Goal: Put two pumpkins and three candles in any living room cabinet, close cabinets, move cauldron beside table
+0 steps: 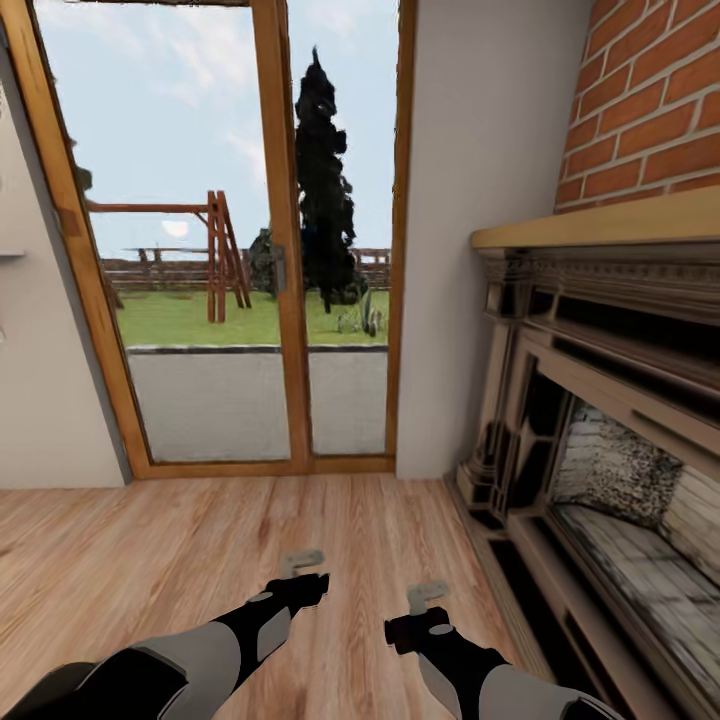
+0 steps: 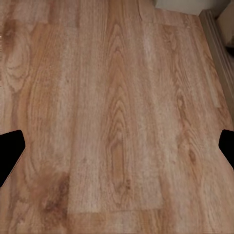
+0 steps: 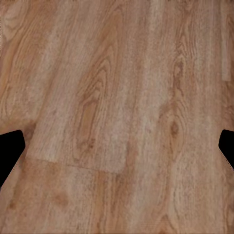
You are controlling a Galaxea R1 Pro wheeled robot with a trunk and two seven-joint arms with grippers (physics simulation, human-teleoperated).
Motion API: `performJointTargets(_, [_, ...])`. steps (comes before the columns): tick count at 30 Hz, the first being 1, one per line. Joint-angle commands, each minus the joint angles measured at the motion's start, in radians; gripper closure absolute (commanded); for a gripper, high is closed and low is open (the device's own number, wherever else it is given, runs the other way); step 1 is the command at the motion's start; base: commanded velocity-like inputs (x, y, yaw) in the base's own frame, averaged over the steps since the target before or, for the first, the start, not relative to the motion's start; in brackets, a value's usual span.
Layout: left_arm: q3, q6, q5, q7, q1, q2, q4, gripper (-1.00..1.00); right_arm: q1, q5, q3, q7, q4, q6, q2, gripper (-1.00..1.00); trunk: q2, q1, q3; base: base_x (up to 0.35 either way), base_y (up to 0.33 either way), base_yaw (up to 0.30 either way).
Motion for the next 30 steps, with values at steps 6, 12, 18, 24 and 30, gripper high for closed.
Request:
performJointTargets(6, [-0.008,-0.006,0.007,0.0,-0.002,-0.001,0.004,-1.0,-0.001,-0.007,0.009,-0.005,-0.001,0.002,0.0,-1.0,-0.001,0.0,-0.005,0.335,0.0,0.194])
performJointTargets(12, [-0.008,-0.006,0.007,0.001,-0.002,-0.001,0.004,-1.0,-0.001,-0.007,0.009,-0.005,-0.001,0.002,0.0,-1.0,-0.001,0.0,-0.01,0.335,0.0,0.233])
performJointTargets(18, [-0.008,-0.006,0.007,0.001,-0.002,-0.001,0.004,-1.0,-0.001,-0.007,0.009,-0.005,-0.001,0.002,0.0,-1.0,-0.001,0.0,-0.014,0.335,0.0,0.189])
performJointTargets(24, [-0.008,-0.006,0.006,0.001,-0.002,-0.001,0.004,-1.0,-0.001,-0.007,0.009,-0.005,-0.001,0.002,0.0,-1.0,-0.001,0.0,-0.015,0.294,-0.03,0.03])
performJointTargets(30, [-0.008,-0.006,0.007,0.0,-0.002,-0.001,0.004,-1.0,-0.001,-0.007,0.009,-0.005,-0.001,0.002,0.0,-1.0,-0.001,0.0,-0.013,0.227,-0.088,0.048])
